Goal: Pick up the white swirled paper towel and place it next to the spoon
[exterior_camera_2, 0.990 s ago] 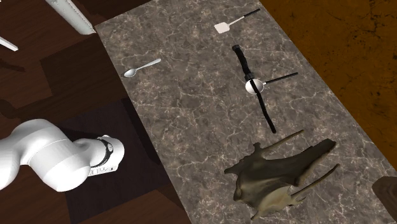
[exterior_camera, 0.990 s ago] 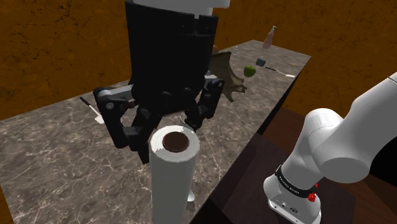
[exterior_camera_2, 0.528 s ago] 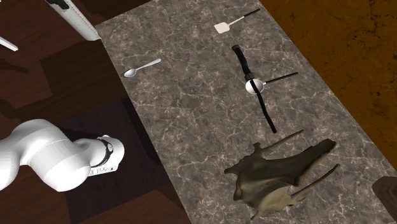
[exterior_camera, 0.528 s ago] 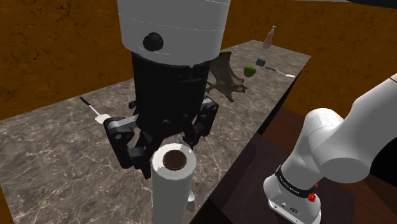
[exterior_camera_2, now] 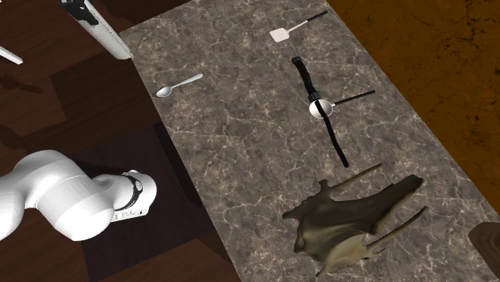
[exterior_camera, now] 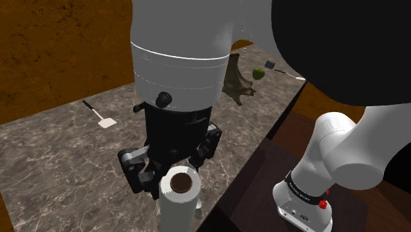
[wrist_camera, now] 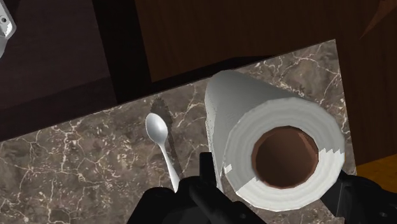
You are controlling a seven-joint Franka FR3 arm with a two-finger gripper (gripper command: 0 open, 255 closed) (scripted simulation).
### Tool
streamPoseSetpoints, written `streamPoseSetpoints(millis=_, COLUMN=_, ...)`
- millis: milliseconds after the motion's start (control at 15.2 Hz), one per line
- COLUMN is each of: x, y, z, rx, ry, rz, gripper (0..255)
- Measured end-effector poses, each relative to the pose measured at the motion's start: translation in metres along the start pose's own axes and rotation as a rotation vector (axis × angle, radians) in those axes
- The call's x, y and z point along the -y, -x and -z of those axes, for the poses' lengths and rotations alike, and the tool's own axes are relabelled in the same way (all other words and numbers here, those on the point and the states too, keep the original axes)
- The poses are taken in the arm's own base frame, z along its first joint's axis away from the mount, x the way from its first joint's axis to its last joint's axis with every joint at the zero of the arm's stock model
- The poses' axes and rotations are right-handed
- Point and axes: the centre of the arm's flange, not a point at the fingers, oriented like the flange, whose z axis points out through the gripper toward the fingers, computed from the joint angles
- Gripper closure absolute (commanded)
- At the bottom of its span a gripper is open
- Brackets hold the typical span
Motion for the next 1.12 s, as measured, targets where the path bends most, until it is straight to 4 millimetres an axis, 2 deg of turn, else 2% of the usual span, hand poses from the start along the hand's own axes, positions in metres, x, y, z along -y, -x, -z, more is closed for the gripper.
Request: streamPoseSetpoints(millis=1122, x=-0.004, y=-0.004, z=-0.089, rx=0.000, ry=0.000, rz=0.000, gripper=255)
